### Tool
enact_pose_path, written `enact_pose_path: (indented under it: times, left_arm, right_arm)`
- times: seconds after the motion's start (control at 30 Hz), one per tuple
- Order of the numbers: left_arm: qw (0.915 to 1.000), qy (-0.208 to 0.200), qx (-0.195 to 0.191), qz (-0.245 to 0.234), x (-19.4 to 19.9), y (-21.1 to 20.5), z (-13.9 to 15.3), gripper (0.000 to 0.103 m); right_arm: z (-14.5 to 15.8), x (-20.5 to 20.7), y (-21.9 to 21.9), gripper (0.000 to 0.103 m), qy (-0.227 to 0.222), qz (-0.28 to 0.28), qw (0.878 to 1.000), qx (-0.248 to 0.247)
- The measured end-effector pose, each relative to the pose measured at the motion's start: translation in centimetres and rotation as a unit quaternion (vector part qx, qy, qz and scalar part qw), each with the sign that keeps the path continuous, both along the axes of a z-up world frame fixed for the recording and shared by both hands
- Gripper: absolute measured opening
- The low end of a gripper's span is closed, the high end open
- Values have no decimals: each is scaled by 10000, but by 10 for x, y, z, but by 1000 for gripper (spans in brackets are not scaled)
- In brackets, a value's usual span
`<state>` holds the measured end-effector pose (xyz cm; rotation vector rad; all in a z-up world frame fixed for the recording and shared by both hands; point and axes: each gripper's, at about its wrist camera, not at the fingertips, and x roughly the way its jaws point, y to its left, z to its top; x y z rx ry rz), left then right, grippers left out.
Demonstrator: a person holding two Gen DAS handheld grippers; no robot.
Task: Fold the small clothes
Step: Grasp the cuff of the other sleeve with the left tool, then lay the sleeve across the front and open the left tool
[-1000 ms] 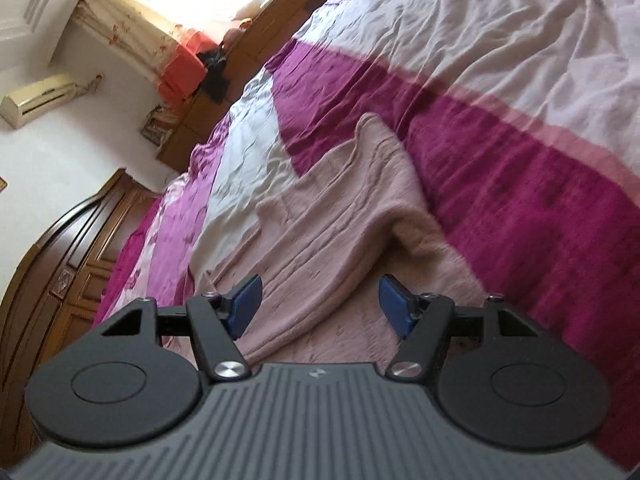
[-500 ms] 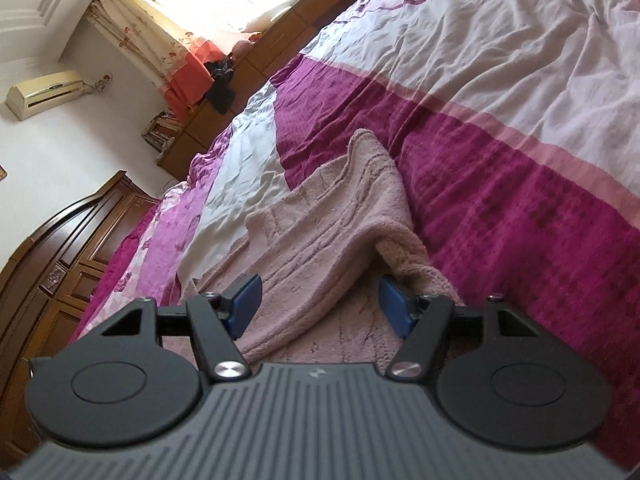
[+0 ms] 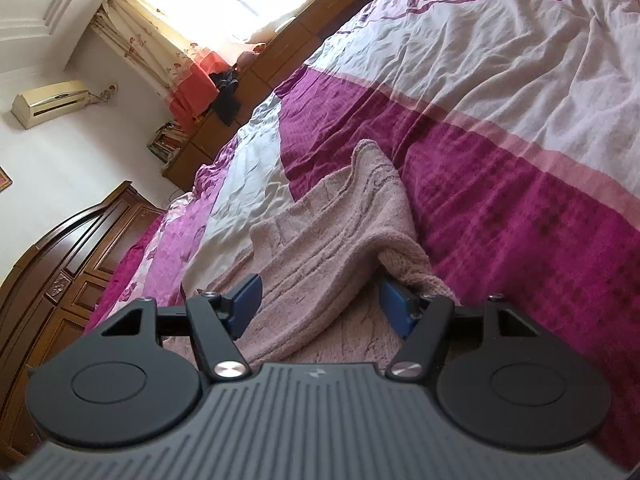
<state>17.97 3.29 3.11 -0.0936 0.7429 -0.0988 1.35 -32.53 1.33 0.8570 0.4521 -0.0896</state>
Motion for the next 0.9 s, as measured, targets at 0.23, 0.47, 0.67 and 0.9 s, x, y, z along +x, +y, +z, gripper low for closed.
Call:
enact_pose_path:
  times: [0.23, 0.47, 0.67, 0.9]
  left_arm:
    - [9969, -435, 638, 143, 10, 10, 23, 9]
    - [9961, 160, 864, 13, 25, 15, -13, 12]
    - [9957, 144, 909, -39, 12, 17, -9, 28]
    - [9969, 188, 760, 70, -9, 28, 3, 44]
  right_arm:
    - [5, 4, 9, 72, -24, 88, 9996, -256]
    - [4, 6, 21, 72, 142, 202, 9970, -729]
    - [6, 3, 28, 72, 245, 223, 9943, -1010]
    - [9, -7, 33, 72, 262, 188, 9930, -1135]
